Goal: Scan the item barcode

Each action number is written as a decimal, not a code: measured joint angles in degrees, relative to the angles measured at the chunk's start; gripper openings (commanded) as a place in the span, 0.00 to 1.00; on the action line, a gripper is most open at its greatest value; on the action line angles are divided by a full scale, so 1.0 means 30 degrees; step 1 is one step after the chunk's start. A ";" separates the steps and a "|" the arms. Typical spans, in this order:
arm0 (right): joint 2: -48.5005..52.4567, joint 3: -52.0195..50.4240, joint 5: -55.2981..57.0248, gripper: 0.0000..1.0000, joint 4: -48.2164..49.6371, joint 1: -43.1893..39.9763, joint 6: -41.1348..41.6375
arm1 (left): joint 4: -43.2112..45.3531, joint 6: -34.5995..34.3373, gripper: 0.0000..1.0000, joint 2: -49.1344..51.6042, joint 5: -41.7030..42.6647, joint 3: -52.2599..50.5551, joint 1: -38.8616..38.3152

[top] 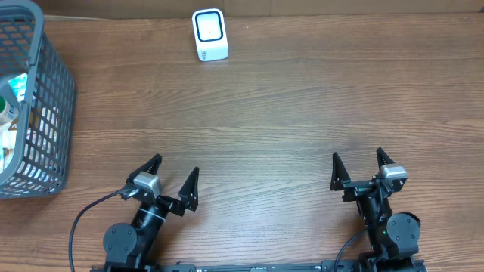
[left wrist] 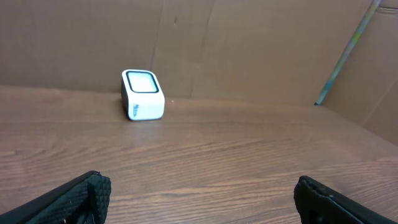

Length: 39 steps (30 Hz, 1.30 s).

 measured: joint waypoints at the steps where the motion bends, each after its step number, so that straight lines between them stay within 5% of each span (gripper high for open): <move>1: 0.0000 0.0000 0.0000 1.00 0.0000 -0.0007 0.0000 | -0.0066 0.0044 1.00 0.0000 0.0000 0.0102 0.0000; 10: 0.0000 0.0000 0.0007 1.00 0.0000 0.0000 0.0000 | -0.1341 0.1297 1.00 0.1268 0.0000 0.2543 0.0000; 22: 0.0000 0.0000 0.0000 1.00 -0.0007 0.0000 0.0007 | -0.3628 0.2805 0.99 0.8867 0.0219 0.9005 0.0000; 30: 0.0000 0.0000 0.0007 1.00 0.0000 0.0000 0.0007 | -1.1001 0.4102 1.00 1.5489 0.0284 1.8389 0.0000; 39: 0.0000 0.0000 0.0000 1.00 0.0007 0.0000 0.0007 | -2.2921 0.4612 1.00 2.4676 -0.0029 3.3303 0.0000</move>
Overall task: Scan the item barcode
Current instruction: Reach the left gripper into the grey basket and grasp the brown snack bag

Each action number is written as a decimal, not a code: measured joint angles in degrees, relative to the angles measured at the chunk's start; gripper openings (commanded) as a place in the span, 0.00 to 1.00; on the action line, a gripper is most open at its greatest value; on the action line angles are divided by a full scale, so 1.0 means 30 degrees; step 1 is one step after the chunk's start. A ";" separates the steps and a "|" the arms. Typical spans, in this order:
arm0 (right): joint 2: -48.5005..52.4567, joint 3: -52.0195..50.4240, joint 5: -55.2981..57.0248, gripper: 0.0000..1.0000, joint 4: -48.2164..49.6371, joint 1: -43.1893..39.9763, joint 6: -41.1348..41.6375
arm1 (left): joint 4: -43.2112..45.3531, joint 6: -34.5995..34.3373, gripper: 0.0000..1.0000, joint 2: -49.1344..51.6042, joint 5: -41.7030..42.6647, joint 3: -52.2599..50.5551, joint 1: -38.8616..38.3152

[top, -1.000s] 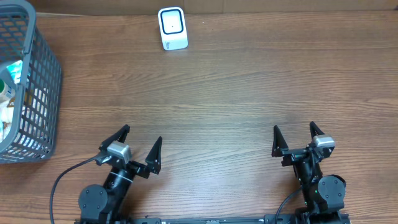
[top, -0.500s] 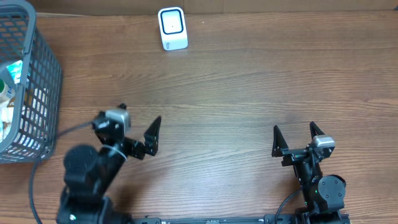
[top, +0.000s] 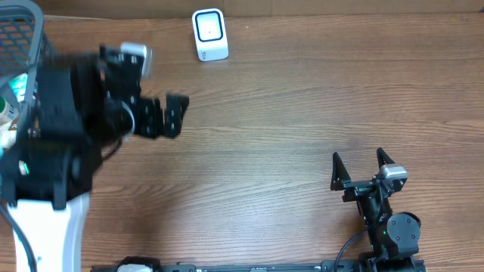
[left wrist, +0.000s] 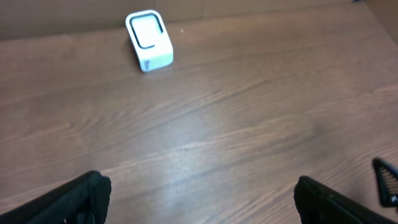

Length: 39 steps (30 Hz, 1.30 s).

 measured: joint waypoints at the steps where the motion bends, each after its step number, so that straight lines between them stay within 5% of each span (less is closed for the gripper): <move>1: 0.0000 0.0000 0.0000 1.00 -0.0015 0.0000 0.0000 | -0.0437 0.0051 1.00 0.0707 0.0007 0.1093 0.0000; 5: 0.0000 0.0000 0.0000 1.00 -0.0022 0.0000 -0.0007 | -0.1013 0.0182 0.99 0.3002 0.0029 0.4051 0.0000; 13: 0.0000 0.0000 0.0007 1.00 -0.0015 0.0000 0.0000 | -0.0845 -0.1144 1.00 0.3905 -0.1865 0.4510 0.0721; 27: 0.0000 0.0000 0.0000 1.00 -0.0007 0.0000 0.0000 | -0.1967 -0.7635 1.00 0.4648 -0.4954 0.6630 1.5358; 39: 0.0000 0.0000 0.0000 1.00 -0.0015 0.0000 -0.0007 | -0.1676 -0.7577 1.00 0.9814 -0.7337 0.6652 1.7595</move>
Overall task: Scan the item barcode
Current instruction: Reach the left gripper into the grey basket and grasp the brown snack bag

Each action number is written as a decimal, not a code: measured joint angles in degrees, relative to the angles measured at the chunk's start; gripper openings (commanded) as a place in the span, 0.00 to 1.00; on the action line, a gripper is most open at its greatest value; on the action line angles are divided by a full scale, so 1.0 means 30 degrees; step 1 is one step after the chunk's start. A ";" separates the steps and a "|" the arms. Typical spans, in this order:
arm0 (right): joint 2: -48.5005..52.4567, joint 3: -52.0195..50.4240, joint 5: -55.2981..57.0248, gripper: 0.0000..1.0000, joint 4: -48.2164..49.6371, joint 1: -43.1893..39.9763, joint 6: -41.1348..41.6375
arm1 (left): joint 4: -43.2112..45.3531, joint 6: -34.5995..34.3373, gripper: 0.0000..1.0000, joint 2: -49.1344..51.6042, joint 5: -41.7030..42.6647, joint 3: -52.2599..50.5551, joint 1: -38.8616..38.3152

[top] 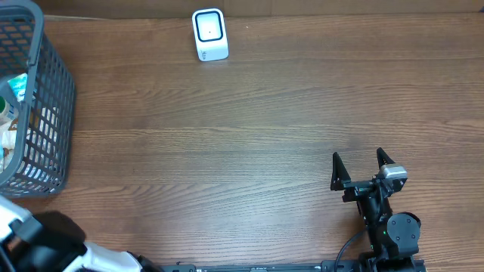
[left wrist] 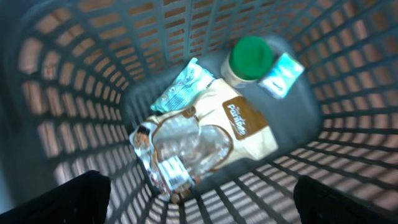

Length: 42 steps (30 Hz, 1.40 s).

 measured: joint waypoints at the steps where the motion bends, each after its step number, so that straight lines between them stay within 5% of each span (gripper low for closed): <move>1: 0.0000 0.0000 0.0000 1.00 -0.0007 0.0000 0.0000 | 0.0138 0.0313 1.00 0.0379 0.0080 0.0000 0.0000; 19: 0.0000 0.0000 0.0007 1.00 0.0000 0.0000 0.0007 | 0.0386 0.4896 0.91 0.6113 0.0765 -0.0168 -0.0255; 37: 0.0000 0.0000 0.0007 1.00 0.0007 0.0000 0.0000 | 0.0284 0.6484 0.90 1.0484 0.1064 -0.0240 -0.0262; 40: 0.0000 0.0000 0.0000 1.00 0.0000 0.0000 0.0007 | 0.0240 0.6506 0.74 1.0892 0.1137 -0.0240 -0.0379; 42: 0.0000 0.0000 0.0000 1.00 0.0000 0.0000 0.0007 | 0.0233 0.6492 0.45 1.1001 0.1129 -0.0233 -0.0430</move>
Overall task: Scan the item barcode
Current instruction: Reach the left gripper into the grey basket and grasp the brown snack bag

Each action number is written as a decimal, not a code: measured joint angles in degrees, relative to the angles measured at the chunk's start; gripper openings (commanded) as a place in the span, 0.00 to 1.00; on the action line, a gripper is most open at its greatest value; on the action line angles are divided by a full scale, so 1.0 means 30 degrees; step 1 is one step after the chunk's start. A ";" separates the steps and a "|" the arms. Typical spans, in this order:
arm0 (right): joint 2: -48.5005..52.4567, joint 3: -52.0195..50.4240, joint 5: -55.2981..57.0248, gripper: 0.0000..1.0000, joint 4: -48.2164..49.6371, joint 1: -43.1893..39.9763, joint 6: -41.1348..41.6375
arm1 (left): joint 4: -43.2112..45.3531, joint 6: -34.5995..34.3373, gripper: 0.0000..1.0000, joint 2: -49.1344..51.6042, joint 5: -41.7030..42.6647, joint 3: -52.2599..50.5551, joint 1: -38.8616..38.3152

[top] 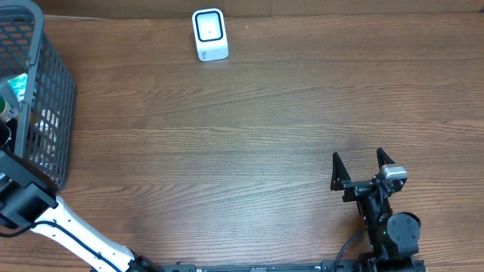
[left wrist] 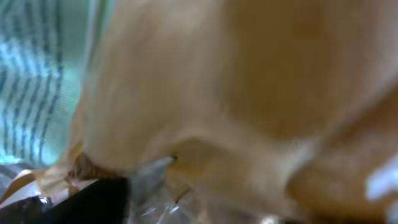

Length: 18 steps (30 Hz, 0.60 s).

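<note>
The left wrist view is filled by a blurred tan snack bag [left wrist: 236, 93], very close, with a teal striped packet [left wrist: 37, 81] at its left. My left gripper [left wrist: 199, 208] is pressed down over the bag. Only its left finger [left wrist: 87, 199] shows, far out to the side, and crinkled clear wrap lies beside it. From overhead the left arm [top: 30, 200] reaches into the grey basket [top: 53, 91] at the far left, its gripper hidden there. The white scanner [top: 209, 33] stands at the back edge. My right gripper [top: 361, 168] rests open near the front right.
The basket's tall mesh walls enclose the left gripper. A teal packet [top: 17, 85] shows through the basket rim from overhead. Bare wooden tabletop [top: 265, 128] lies between basket, scanner and right arm.
My left gripper was above the basket, looking down at the whole pile. Now it is down among the items, right against the tan bag. The right arm has not moved.
Both grippers rested open at the table's front. Then the left arm was raised over the left side, near the scanner. Then it hung over the basket, above a tan bag, a green-lidded jar and teal packets. Now it is low inside the basket on the bag.
</note>
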 measured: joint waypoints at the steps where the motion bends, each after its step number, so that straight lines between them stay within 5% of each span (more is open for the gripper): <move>1: 0.0000 0.0000 0.0000 1.00 0.0007 0.0000 -0.0007 | 0.0000 0.0051 0.35 0.0036 -0.0007 0.0000 -0.0036; 9: 0.0000 0.0000 -0.0007 1.00 0.0007 0.0000 0.0007 | 0.0000 0.0335 0.04 0.0051 0.0146 0.0233 -0.0204; 18: 0.0000 0.0000 0.0000 1.00 0.0007 0.0000 0.0000 | -0.0452 0.0095 0.04 -0.0124 0.0204 0.0386 -0.0204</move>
